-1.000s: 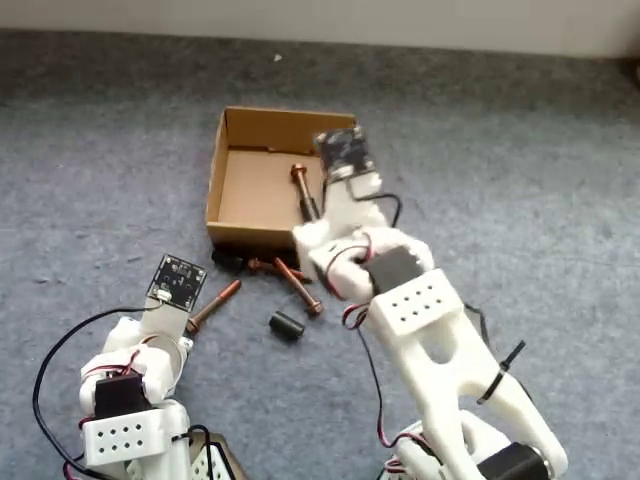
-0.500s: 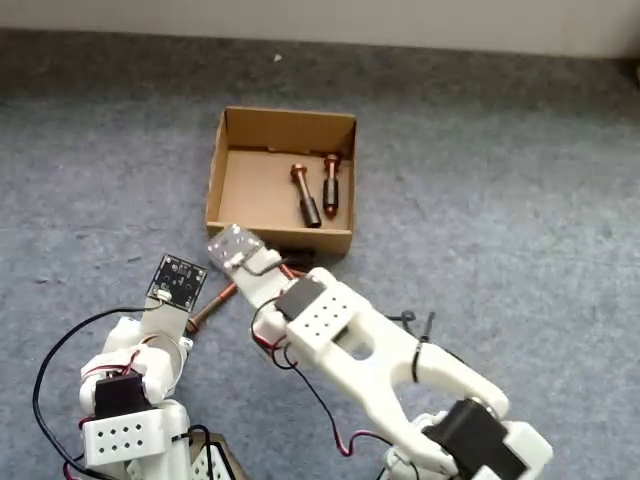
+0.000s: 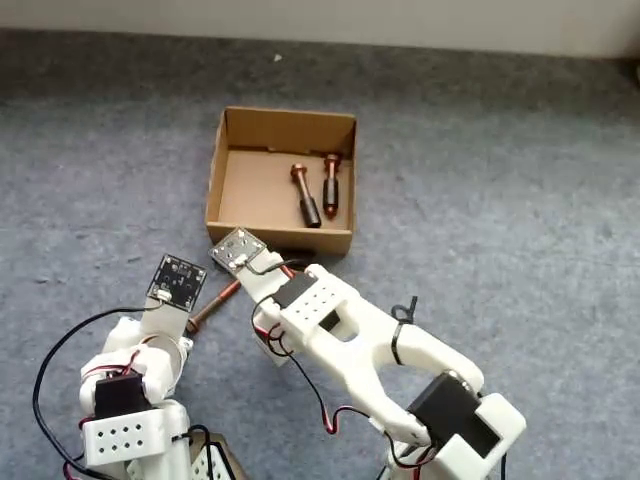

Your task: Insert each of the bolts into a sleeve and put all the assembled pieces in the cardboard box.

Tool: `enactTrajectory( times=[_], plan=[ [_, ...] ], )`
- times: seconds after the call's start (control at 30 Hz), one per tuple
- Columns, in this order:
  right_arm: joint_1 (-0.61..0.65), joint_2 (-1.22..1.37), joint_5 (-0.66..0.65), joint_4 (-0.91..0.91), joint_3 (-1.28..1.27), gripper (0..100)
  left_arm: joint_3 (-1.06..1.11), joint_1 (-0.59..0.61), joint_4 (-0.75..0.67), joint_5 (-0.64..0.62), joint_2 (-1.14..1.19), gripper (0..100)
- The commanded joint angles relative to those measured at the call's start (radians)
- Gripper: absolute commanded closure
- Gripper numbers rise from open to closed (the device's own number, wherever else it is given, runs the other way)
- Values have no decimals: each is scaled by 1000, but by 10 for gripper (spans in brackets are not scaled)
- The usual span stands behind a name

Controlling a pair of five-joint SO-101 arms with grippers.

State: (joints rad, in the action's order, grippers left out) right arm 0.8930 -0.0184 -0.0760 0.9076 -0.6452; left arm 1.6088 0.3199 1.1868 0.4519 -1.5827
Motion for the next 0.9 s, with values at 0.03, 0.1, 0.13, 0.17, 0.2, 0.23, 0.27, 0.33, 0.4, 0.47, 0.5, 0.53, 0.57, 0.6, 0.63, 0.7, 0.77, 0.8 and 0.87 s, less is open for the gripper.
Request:
enactTrajectory(
  times=[0.03,0.1,0.13,0.17,0.2,0.23,0.27,0.33,0.4,0.47,0.5,0.53,0.57,0.6,0.63,0.7,0.77,0.8,0.87],
  plan=[
    [-18,-7,-9,-19,42,831,-4,13,3,8,-5,912],
    [-22,-5,-9,-56,44,831,-4,13,3,6,-5,912],
    [-22,1,-9,-85,41,831,-4,13,3,6,-5,912],
    [-22,2,-9,-114,36,832,-4,13,3,6,-5,912],
    [-21,4,-9,-145,35,832,-4,13,3,6,-5,912],
    [-19,12,-9,-166,35,832,-4,13,3,6,-5,912],
    [-19,22,-9,-176,35,832,-4,13,3,6,-5,912],
    [-19,45,-9,-177,36,833,-4,13,3,6,-5,912],
    [-19,61,-11,-177,38,842,-4,13,3,6,-5,912],
    [-19,65,-35,-177,35,900,-4,13,3,6,-5,912],
    [-19,65,-68,-177,33,940,-4,13,3,6,-5,912],
    [-19,65,-101,-177,33,985,-4,13,3,6,-5,912],
    [-21,65,-126,-174,31,998,-4,13,3,6,-5,912],
    [-22,65,-138,-162,30,987,-4,13,3,6,-5,912],
    [-22,65,-133,-136,31,985,-4,13,3,6,-5,912],
    [-22,62,-129,-85,41,994,-4,13,3,6,-5,912],
    [-21,45,-129,-41,41,995,-4,13,3,6,-5,912],
    [-19,24,-129,-28,39,995,-4,13,3,6,-5,912],
    [-18,-42,-127,-19,28,995,-4,13,3,6,-5,912]
  ],
)
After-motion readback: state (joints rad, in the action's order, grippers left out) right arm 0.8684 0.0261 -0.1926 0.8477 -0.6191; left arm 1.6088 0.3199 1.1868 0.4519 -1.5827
